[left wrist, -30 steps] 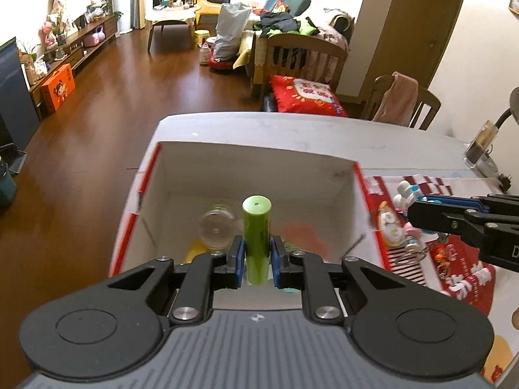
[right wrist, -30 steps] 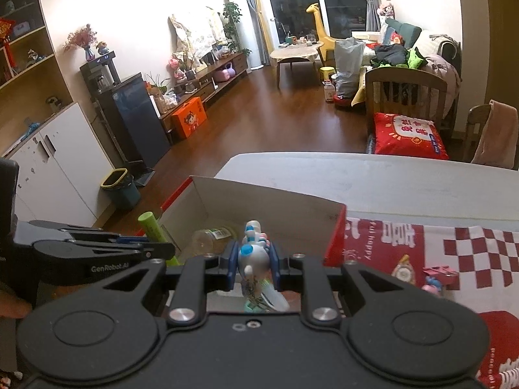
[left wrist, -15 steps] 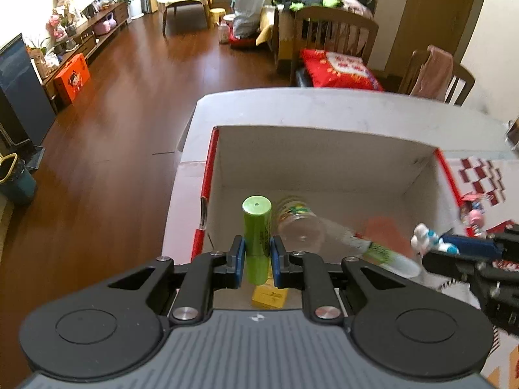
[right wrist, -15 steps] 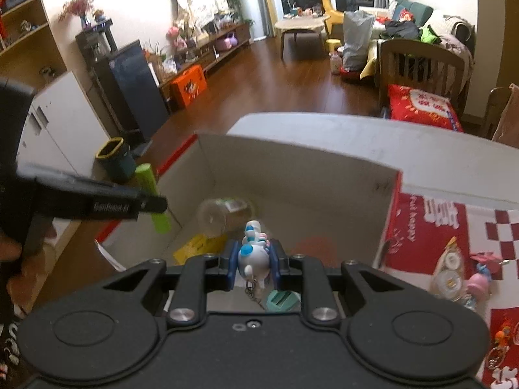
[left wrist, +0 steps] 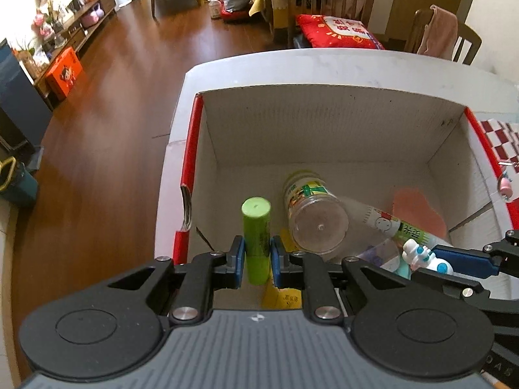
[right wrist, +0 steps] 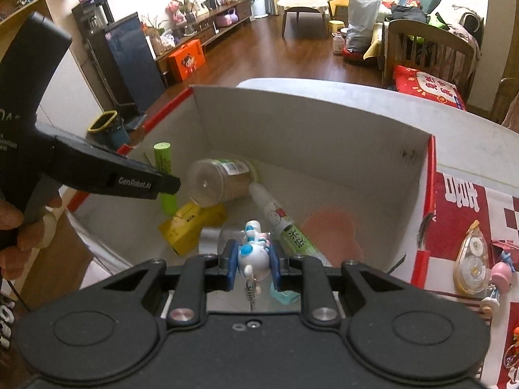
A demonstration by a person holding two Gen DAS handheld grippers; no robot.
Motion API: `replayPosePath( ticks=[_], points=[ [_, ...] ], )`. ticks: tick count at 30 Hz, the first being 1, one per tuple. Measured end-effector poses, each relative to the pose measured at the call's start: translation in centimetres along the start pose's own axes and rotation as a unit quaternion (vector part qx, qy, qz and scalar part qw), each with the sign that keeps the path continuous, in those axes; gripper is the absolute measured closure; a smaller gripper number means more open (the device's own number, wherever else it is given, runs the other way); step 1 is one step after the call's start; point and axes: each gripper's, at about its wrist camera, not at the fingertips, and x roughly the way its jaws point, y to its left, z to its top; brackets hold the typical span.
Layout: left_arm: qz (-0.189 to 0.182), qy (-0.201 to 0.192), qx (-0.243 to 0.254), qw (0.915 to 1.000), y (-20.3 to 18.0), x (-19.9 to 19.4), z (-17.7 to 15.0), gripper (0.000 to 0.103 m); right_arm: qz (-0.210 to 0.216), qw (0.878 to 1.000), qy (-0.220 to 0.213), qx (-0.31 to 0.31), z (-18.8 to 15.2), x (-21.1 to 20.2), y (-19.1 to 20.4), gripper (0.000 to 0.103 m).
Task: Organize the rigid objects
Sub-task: 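Open both tools to drop the marker and bunny keychain into the shoebox, then move both tools back toward the tape roller and pink figurine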
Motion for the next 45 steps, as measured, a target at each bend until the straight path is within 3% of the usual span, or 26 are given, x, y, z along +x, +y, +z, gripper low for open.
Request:
replayPosePath(
  ticks=[9,21,35,45],
  points=[
    [0.008,-0.002,0.026,0.9996,-1.2,0.5,0.3,0.086,-0.011,1.000,0.018,-0.006,-0.3,1.1,0.2,0.078],
    [-0.010,0.014,0.003,0.9998,-1.1,0.4,-1.0,0.086,0.001,1.000,0.021,0.008,-0.4,0.4,-0.4,0.067],
    [-0.020,-0.020,-0.013,0.9995,-1.4,-3.4,-2.1,0.086,0.020,1.000,-0.017,0.010,-0.2,-3.2,-0.3,0.059],
    [-0.020,-0.053,-0.014,0.9983,-2.4,-6.4,-3.0,0.086,0.030,0.998,-0.051,-0.003,-0.8,-6.7,-0.7,0.041]
  ],
)
